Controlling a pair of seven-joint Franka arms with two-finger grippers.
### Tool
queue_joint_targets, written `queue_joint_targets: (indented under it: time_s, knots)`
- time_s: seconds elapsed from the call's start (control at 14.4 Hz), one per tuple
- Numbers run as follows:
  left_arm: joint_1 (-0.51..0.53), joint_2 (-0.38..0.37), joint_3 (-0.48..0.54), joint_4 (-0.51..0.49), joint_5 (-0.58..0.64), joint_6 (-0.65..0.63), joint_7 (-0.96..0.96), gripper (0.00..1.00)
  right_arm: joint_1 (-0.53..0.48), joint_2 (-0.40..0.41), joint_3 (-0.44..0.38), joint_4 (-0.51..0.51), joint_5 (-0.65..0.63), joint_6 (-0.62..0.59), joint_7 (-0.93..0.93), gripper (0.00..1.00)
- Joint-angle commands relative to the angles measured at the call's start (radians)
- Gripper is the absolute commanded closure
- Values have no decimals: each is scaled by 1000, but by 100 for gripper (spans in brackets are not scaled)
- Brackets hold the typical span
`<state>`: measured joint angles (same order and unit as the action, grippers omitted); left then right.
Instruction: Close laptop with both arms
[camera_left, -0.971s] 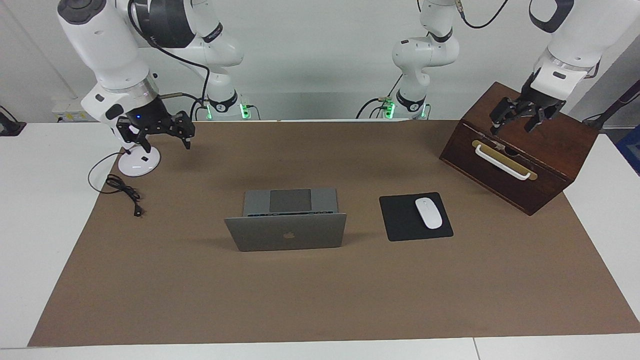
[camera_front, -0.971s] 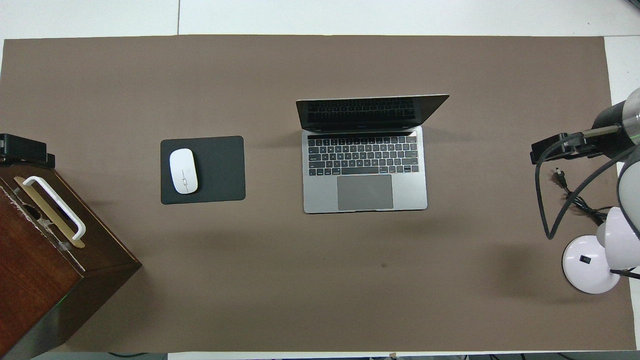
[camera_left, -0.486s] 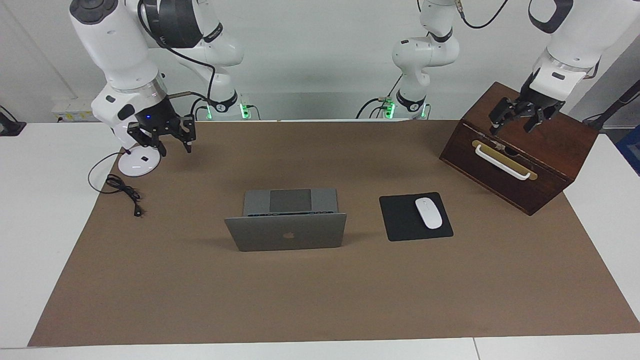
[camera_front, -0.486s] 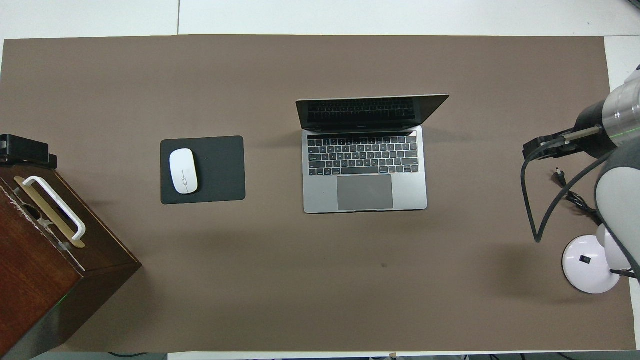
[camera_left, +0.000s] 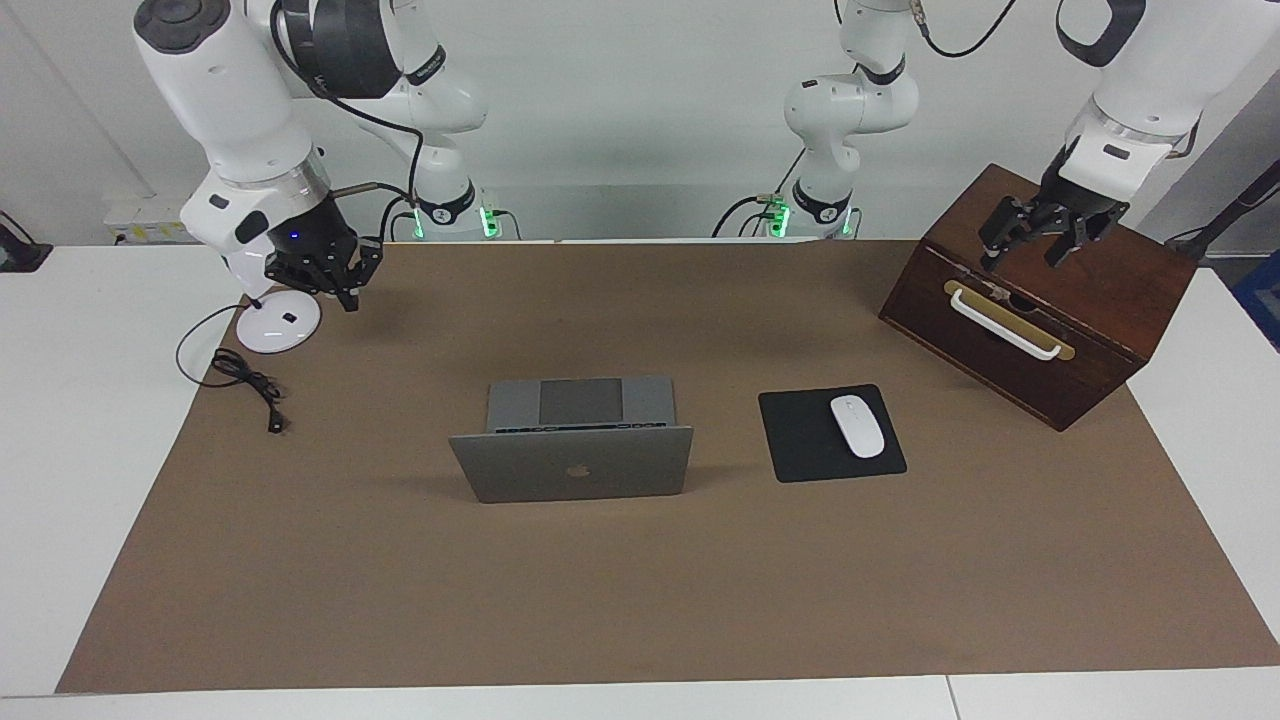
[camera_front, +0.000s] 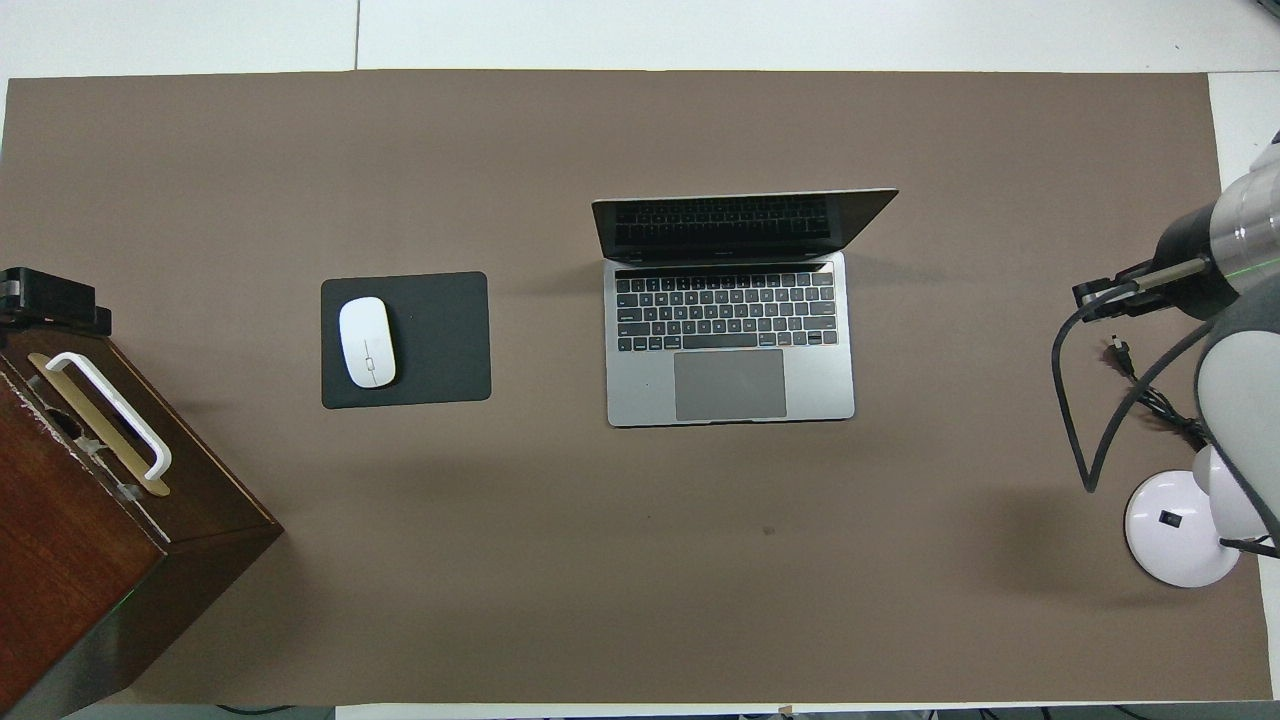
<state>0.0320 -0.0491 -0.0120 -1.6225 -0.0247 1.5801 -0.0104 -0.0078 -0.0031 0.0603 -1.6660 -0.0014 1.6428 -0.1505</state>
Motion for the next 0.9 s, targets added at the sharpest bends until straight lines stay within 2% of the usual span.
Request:
queue_joint_targets:
  time_s: [0.0, 0.07, 0.35, 0.56, 0.83]
  knots:
    - [-3, -31, 1, -46, 20, 53, -5, 79, -17, -5, 4, 8, 37, -14, -29, 100]
    - [-1, -31, 1, -51, 20, 70, -5, 100, -14, 0, 4, 21, 38, -12, -27, 100]
    - [-4, -31, 0, -54, 17, 78, -5, 100, -6, 35, 9, 77, 35, 0, -27, 100]
    - [-11, -25, -5, -66, 9, 193, 0, 100, 11, 49, 12, 92, 35, 15, -26, 100]
    - [-56, -17, -9, -65, -41, 241, 13, 100, 61, 115, 12, 130, 34, 86, -21, 100]
